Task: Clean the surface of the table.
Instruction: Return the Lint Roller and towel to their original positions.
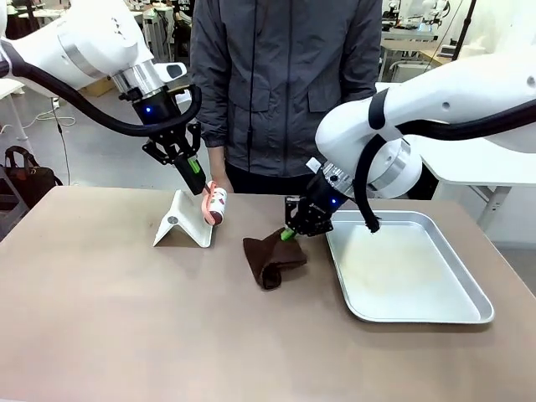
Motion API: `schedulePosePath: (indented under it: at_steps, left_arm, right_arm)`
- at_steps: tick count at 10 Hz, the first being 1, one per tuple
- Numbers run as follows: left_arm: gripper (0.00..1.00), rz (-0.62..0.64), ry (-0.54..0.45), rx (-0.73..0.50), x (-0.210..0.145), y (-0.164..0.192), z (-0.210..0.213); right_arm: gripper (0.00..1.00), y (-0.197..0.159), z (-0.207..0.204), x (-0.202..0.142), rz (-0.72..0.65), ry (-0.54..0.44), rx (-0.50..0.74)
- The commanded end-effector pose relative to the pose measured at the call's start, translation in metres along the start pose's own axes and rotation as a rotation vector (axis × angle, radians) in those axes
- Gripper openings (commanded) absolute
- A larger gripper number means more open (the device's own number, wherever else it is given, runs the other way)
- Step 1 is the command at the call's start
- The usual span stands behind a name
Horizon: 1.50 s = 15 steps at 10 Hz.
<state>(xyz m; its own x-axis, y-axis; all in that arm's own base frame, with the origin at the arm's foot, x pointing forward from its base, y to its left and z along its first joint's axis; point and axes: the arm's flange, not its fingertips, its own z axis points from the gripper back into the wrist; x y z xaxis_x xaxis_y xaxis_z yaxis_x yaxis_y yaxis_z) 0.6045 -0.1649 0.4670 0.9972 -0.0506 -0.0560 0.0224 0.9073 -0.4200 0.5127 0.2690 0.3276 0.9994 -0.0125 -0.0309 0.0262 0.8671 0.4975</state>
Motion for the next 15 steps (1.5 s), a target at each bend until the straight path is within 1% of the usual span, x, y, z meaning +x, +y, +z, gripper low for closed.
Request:
schedulePosePath:
  at_steps: [1,2,3,4,5,10,11,12,13,15]
  left_arm:
    - [0.22,0.049,-0.042,0.024,-0.009,-0.001,-0.007]
    - [0.22,0.067,-0.041,0.018,-0.010,0.001,-0.009]
    - [0.22,0.072,-0.053,0.037,-0.008,0.002,-0.010]
    - [0.22,0.036,-0.013,-0.012,-0.010,0.002,-0.009]
    - [0.22,0.041,-0.028,0.005,0.001,0.005,-0.010]
    - [0.22,0.045,-0.024,0.003,0.001,0.007,-0.012]
    - [0.22,0.072,-0.063,0.035,-0.009,0.007,-0.012]
    - [0.22,0.060,-0.063,0.027,-0.024,0.008,-0.011]
    - [0.22,0.054,-0.057,0.030,-0.031,0.009,-0.009]
    - [0.22,0.064,-0.047,0.049,-0.034,0.013,-0.010]
  right_arm:
    - [0.08,0.006,-0.001,0.008,0.023,0.081,-0.060]
    - [0.08,0.002,-0.002,0.009,0.045,0.105,-0.073]
    - [0.08,0.000,0.000,0.011,0.049,0.097,-0.070]
    - [0.08,0.000,0.001,0.010,0.043,0.119,-0.029]
    - [0.08,-0.005,-0.006,0.000,0.044,0.088,-0.065]
    - [0.08,-0.005,-0.006,0.000,0.044,0.088,-0.065]
    - [0.08,-0.005,-0.006,0.000,0.044,0.088,-0.065]
    - [0.08,-0.005,-0.006,0.000,0.044,0.088,-0.065]
    - [0.08,-0.005,-0.006,0.000,0.044,0.088,-0.065]
    - [0.08,-0.005,-0.006,0.000,0.044,0.088,-0.065]
